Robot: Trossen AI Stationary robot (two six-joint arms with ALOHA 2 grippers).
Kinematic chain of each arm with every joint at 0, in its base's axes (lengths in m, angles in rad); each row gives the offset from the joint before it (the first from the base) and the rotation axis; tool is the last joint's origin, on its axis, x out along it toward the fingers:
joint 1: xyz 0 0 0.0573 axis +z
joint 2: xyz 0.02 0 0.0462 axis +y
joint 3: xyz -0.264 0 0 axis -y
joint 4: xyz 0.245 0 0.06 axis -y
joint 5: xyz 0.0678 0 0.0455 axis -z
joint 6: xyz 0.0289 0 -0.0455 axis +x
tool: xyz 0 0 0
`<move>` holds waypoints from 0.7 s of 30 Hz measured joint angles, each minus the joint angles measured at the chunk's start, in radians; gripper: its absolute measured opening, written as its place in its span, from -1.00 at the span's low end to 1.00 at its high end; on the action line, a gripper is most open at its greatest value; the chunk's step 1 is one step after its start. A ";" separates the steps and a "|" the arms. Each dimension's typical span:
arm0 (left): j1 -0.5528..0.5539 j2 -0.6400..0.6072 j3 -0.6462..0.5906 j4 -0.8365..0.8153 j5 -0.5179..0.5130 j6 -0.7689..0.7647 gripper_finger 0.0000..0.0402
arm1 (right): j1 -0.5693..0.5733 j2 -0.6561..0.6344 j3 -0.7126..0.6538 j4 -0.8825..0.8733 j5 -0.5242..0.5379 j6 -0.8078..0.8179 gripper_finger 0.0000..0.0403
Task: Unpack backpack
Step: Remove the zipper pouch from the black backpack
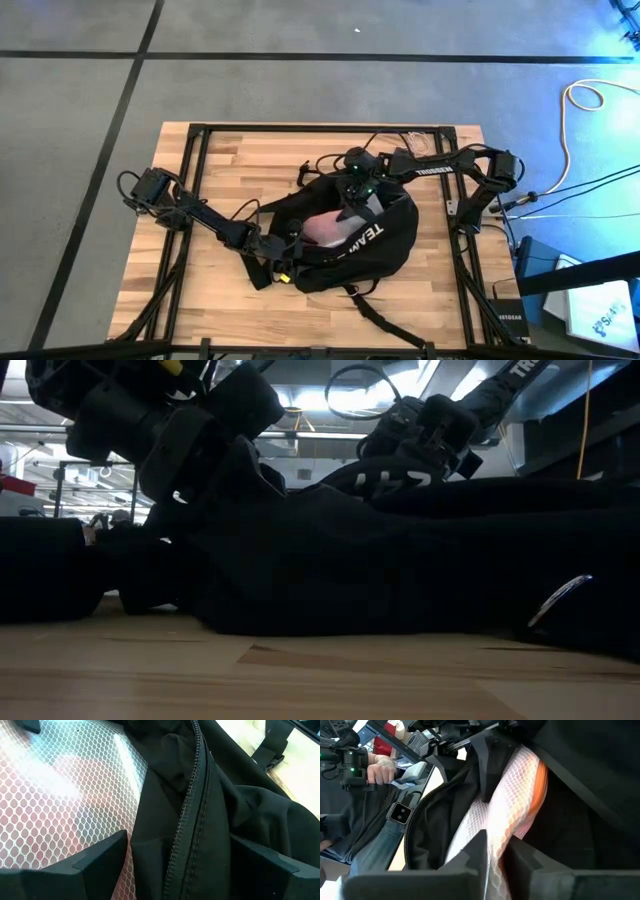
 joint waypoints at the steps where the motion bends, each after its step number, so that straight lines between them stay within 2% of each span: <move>1: -0.001 0.001 -0.001 0.010 0.004 0.001 0.57 | 0.000 0.000 0.000 0.001 0.000 0.000 -0.93; 12: -0.024 -0.014 -0.002 0.054 0.020 -0.001 0.57 | 0.001 -0.018 0.001 0.035 -0.003 0.006 -0.99; 21: -0.060 -0.155 0.000 0.072 0.034 0.089 0.57 | 0.051 -0.100 0.037 0.033 -0.003 -0.019 -1.00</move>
